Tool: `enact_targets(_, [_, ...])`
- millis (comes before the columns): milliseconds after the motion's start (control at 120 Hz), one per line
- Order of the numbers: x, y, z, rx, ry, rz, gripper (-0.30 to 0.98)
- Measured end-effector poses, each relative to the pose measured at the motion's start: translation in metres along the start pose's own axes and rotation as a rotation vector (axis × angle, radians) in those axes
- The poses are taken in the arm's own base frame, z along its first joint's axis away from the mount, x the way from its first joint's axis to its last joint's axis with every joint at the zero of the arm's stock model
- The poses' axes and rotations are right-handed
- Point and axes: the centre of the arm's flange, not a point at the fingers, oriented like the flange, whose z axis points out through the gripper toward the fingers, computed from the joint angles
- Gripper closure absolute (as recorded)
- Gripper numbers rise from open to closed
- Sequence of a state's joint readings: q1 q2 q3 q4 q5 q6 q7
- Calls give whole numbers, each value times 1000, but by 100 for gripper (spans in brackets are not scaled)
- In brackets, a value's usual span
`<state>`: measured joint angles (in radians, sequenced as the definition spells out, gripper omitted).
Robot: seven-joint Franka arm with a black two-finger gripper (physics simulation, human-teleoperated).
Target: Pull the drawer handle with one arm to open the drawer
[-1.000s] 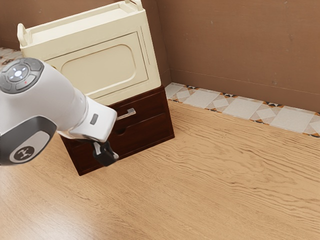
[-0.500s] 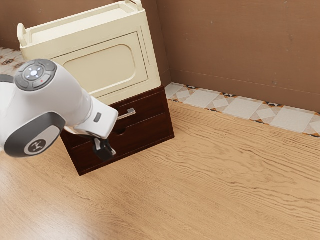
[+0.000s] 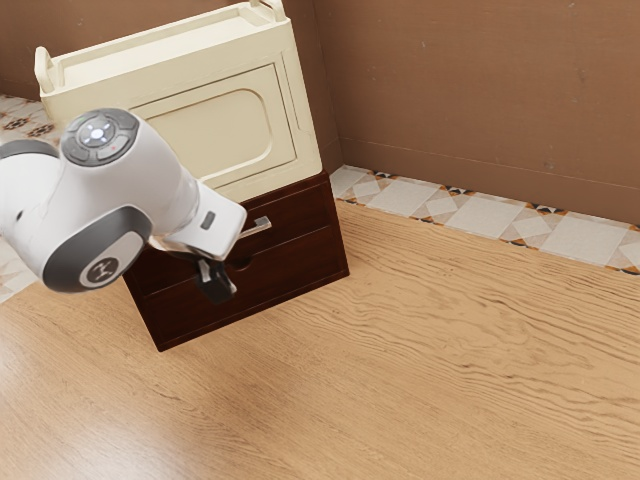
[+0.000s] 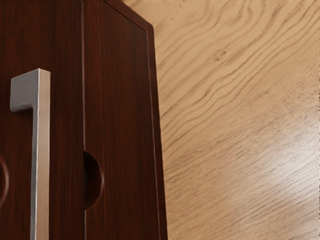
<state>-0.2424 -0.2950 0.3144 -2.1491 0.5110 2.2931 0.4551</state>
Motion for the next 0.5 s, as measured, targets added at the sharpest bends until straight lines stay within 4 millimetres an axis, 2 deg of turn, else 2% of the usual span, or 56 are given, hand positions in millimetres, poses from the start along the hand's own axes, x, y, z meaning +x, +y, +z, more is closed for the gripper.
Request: enact_targets(500, [2,-19,21,13,-1,-1,0])
